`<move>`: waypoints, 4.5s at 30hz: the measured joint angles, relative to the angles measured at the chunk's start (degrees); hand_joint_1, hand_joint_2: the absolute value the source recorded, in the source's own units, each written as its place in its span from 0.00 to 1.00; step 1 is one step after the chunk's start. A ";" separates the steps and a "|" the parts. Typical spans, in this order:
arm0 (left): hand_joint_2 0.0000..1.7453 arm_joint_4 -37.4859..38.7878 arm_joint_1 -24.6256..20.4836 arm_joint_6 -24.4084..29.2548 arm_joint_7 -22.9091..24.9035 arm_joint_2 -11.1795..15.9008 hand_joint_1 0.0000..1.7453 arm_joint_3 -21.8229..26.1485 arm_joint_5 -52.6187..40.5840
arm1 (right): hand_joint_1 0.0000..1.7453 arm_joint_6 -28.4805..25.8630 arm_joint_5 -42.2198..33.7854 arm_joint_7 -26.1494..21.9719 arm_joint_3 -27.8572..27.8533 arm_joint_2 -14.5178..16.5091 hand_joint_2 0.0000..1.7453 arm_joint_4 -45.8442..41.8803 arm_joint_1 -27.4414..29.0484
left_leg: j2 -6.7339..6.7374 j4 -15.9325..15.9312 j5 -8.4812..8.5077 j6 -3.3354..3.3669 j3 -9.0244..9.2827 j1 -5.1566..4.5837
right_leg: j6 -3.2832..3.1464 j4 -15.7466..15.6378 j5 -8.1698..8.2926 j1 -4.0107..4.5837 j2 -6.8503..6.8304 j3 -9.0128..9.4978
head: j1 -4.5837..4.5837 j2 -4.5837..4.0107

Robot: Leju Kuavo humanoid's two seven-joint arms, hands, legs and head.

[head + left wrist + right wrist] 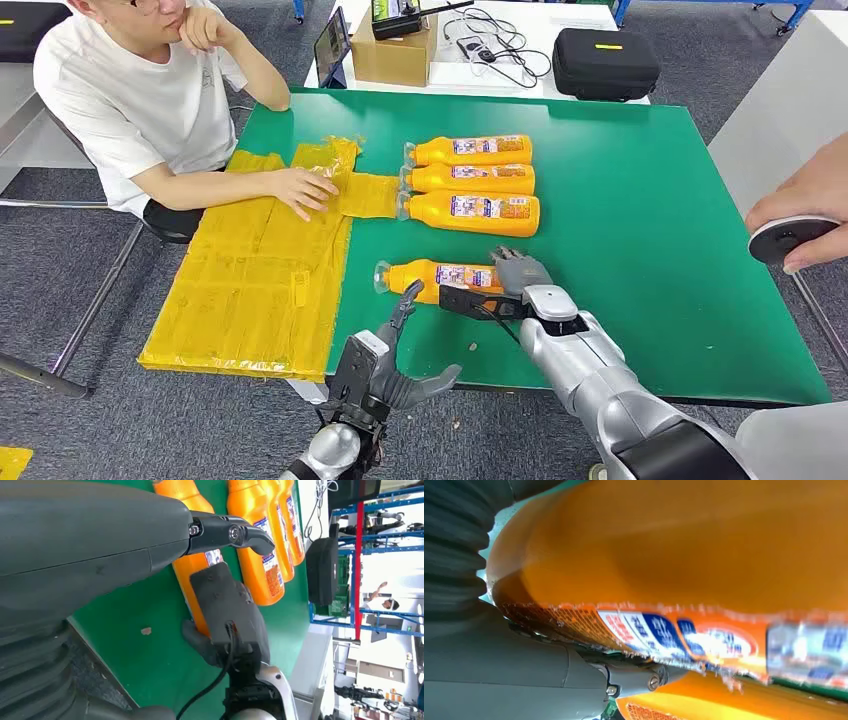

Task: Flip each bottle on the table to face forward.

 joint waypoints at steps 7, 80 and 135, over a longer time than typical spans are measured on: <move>1.00 0.27 -0.36 -0.40 -0.14 -0.37 0.00 -0.01 0.52 | 1.00 4.51 -0.80 -2.53 1.04 0.29 1.00 1.81 -1.67 | -0.05 0.00 0.00 0.00 0.02 0.00 | 0.00 -0.01 0.00 0.00 -0.01 0.02 | 0.00 0.00; 1.00 -20.64 12.33 -20.58 -2.09 2.77 0.00 8.04 31.77 | 1.00 -18.44 -40.18 -36.42 1.22 3.87 1.00 -37.90 36.25 | -0.42 -0.02 -0.03 -0.02 -0.35 0.05 | -0.05 -0.01 -0.11 0.02 -0.36 -0.23 | 0.02 0.00; 1.00 -6.54 7.37 -26.00 7.60 3.67 0.97 7.85 28.00 | 1.00 -13.16 -39.33 -34.64 3.82 1.02 1.00 -30.07 34.89 | -0.41 -0.03 0.01 -0.01 -0.06 0.02 | -0.05 -0.03 -0.08 0.01 -0.35 0.03 | 0.02 0.00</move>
